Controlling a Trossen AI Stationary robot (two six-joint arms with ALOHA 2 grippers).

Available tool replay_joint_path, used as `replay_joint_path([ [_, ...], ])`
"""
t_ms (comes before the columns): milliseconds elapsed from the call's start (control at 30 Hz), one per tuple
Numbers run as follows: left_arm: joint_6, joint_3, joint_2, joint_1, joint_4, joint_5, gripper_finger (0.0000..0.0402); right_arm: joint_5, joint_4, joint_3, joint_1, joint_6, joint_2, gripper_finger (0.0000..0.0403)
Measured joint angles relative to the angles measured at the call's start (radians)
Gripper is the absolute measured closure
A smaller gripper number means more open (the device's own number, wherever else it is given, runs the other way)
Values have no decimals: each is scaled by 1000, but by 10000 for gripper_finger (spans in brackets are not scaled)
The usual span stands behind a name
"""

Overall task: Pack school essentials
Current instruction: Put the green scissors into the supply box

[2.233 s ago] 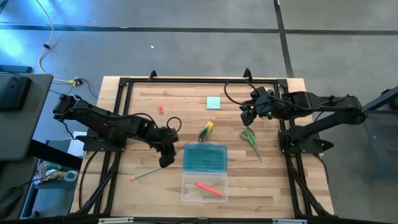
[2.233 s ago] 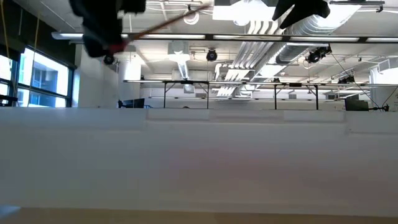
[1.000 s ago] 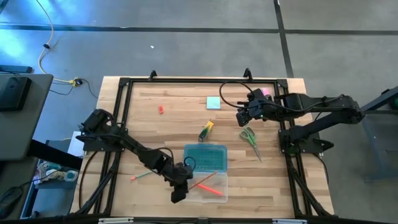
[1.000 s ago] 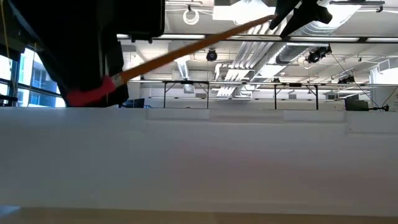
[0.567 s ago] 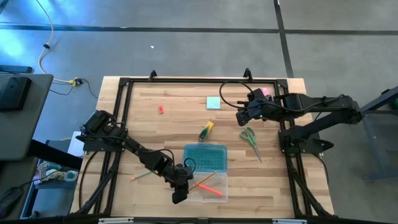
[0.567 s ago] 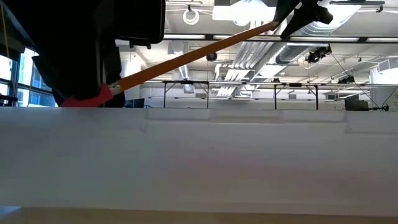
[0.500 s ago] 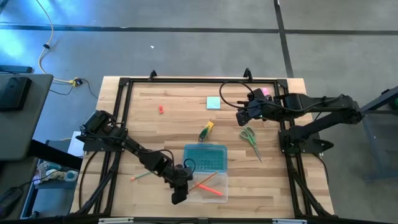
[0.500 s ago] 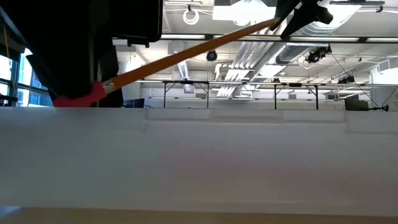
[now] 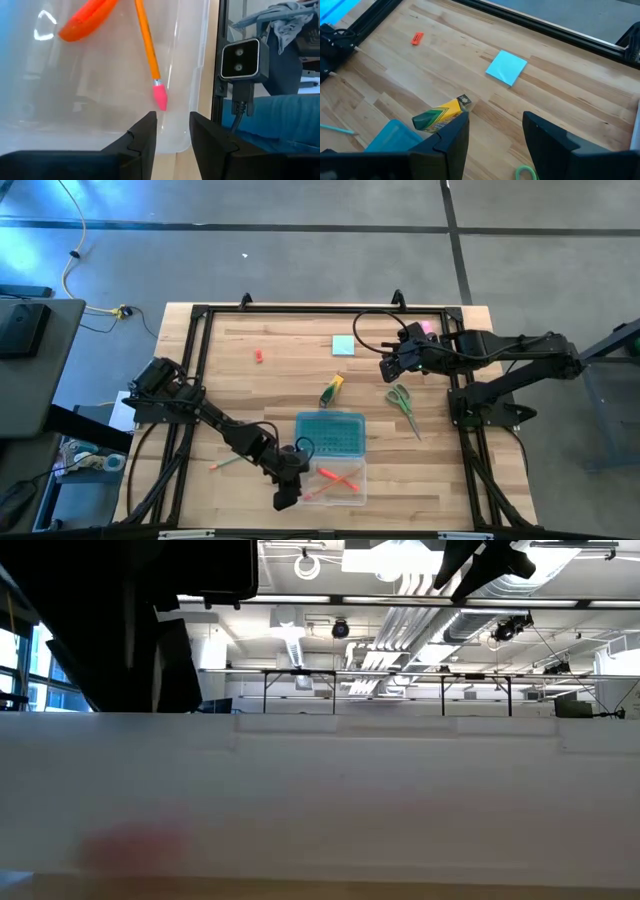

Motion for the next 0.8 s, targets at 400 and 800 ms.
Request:
replay_joint_path([
  [400,72,0,-66,67,-3,81,304,-51,0,0,0,-1,0,226],
  [800,118,1,-290,194,-294,31,306,-81,-4,0,0,23,0,226],
])
